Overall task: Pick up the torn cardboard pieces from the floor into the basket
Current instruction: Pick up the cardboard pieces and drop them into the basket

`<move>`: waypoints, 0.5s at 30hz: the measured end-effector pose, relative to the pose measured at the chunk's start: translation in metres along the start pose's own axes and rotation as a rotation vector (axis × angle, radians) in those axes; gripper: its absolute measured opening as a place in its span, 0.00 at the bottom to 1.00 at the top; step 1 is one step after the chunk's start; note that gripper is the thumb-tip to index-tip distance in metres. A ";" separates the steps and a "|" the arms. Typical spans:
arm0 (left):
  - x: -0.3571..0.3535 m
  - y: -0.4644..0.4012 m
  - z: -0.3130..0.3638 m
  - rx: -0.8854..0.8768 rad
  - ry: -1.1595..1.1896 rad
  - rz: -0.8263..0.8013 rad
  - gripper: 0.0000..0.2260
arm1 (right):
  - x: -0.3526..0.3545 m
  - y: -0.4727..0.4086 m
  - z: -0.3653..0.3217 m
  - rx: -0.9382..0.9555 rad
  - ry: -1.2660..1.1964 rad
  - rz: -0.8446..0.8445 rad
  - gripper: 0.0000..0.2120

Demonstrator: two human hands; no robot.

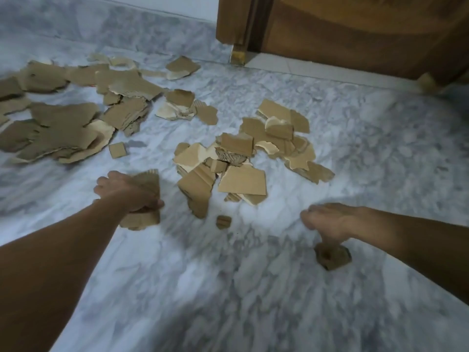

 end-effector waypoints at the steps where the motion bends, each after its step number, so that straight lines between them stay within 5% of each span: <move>1: 0.000 0.005 0.002 -0.007 0.010 0.013 0.52 | -0.007 0.006 -0.002 0.022 0.042 0.029 0.23; 7: 0.001 0.046 0.013 -0.074 0.176 -0.077 0.46 | -0.020 0.011 0.013 0.058 0.129 0.249 0.15; 10: 0.004 0.064 0.027 -0.152 0.184 -0.101 0.32 | -0.001 -0.001 0.014 0.015 0.095 0.312 0.11; 15: 0.002 0.064 0.029 -0.036 0.396 -0.128 0.30 | 0.041 -0.026 -0.007 -0.055 -0.064 0.371 0.19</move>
Point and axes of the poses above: each hand's wrist, its own y-axis away from the middle knuckle, its own x-axis out of the back of the hand, z = x × y, the point moved 6 cm from there along -y, towards the middle knuckle, and after that the axes turned 10 degrees about z, right-handed, at the moved point
